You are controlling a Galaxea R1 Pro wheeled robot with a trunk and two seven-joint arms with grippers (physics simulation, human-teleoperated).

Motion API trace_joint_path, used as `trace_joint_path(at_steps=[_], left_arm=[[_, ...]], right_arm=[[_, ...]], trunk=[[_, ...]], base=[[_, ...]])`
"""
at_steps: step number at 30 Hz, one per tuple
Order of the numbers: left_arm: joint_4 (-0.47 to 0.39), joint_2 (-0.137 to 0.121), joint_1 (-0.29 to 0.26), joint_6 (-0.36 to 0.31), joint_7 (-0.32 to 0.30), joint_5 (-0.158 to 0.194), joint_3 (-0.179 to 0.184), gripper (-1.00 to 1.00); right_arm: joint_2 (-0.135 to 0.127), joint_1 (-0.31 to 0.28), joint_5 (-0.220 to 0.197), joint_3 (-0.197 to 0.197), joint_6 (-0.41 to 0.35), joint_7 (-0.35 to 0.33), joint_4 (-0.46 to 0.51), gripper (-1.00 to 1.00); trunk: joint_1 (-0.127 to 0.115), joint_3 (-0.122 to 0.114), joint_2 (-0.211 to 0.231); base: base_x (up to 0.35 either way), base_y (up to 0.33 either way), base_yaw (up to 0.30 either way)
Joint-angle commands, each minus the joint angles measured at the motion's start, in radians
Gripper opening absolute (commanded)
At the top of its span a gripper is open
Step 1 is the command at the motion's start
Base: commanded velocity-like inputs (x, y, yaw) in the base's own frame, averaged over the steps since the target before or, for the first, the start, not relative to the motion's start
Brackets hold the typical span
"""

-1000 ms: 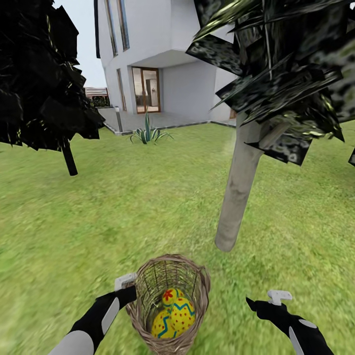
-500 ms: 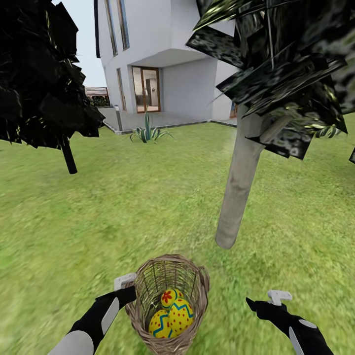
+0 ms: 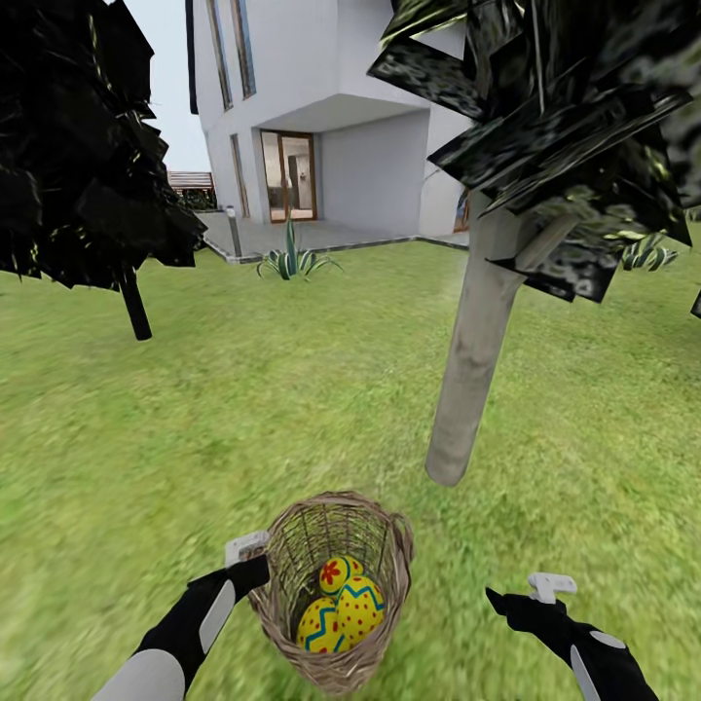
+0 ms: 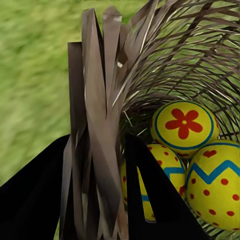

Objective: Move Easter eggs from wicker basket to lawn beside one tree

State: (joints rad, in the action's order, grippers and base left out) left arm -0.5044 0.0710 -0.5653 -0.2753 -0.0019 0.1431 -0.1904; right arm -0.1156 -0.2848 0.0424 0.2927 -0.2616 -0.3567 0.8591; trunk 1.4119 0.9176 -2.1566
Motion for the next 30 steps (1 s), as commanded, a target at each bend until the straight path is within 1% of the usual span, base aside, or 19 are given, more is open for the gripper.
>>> trace_joint_path(at_steps=[1, 10, 14, 30], left_arm=[[0.033, 0.001, 0.001, -0.006, 0.012, -0.013, -0.008, -1.0], [0.031, 0.001, 0.001, -0.006, 0.012, -0.013, -0.008, -1.0], [0.022, 0.001, 0.001, -0.002, 0.003, -0.014, -0.008, -1.0], [0.021, -0.001, 0.001, -0.004, 0.003, -0.014, -0.006, -1.0]], right_arm=[[0.001, -0.001, 0.004, 0.003, -0.005, -0.007, 0.002, 1.0], [0.001, -0.001, 0.005, 0.003, -0.005, -0.007, 0.002, 1.0], [0.002, -0.001, 0.005, 0.003, -0.005, -0.008, 0.002, 1.0], [0.002, -0.001, 0.005, 0.002, -0.005, -0.008, 0.002, 1.0]], trunk=[[0.004, 0.004, -0.007], [0.039, 0.033, -0.07], [0.039, 0.033, -0.07], [0.039, 0.033, -0.07]], base=[[0.0, 0.0, 0.0], [0.0, 0.0, 0.0], [0.0, 0.0, 0.0], [0.0, 0.0, 0.0]])
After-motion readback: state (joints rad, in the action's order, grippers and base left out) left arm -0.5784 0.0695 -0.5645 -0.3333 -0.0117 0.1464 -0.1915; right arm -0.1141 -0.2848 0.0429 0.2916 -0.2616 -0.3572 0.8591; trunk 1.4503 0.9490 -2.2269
